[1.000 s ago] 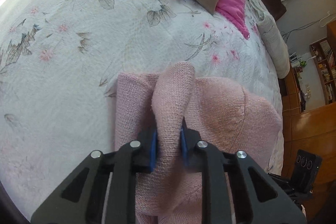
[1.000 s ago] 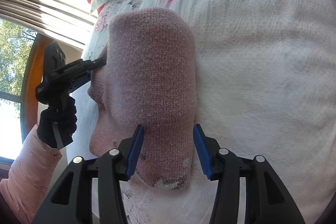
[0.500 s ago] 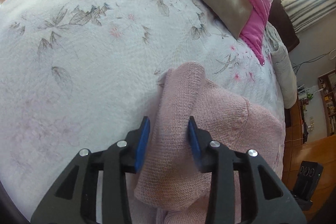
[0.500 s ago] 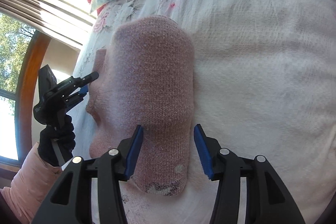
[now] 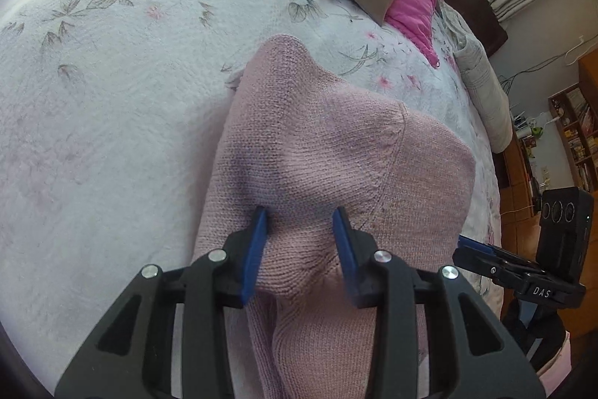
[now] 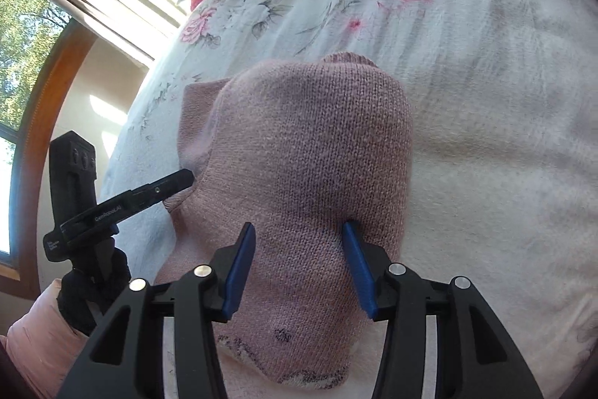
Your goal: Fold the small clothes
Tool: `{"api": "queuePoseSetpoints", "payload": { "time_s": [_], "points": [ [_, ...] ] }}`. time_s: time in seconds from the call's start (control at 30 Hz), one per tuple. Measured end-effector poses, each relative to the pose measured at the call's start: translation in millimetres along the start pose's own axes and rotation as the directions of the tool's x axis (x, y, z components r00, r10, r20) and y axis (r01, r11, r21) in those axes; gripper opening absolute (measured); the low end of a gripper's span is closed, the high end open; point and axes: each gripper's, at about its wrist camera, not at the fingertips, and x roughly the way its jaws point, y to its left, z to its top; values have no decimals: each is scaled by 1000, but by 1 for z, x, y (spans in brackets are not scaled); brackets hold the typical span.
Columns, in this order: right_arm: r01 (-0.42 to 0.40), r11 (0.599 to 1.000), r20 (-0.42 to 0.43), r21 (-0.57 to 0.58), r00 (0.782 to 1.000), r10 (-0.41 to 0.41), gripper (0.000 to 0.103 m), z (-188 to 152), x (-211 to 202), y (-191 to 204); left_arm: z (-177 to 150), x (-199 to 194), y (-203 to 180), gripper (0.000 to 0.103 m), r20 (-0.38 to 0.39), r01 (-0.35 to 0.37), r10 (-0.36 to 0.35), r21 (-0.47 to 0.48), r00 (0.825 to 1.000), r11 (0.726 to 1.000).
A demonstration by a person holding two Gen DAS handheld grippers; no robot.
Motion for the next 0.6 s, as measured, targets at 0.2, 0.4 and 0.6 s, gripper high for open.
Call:
{"api": "queuePoseSetpoints", "payload": {
  "time_s": [0.2,0.4,0.6],
  "points": [
    [-19,1000,-8,16,1000,19,49,-1,-2,-3,7,-1,-4,36,-27,-14,14,9,1000,1000],
    [-102,993,72,61,993,98,65,-9,-43,-15,17,-52,12,72,38,41,-40,-38,998,998],
    [-85,992,2,98,996,85,67,-18,-27,-36,17,-27,55,72,-84,95,-108,-142,991,985]
  ]
}}
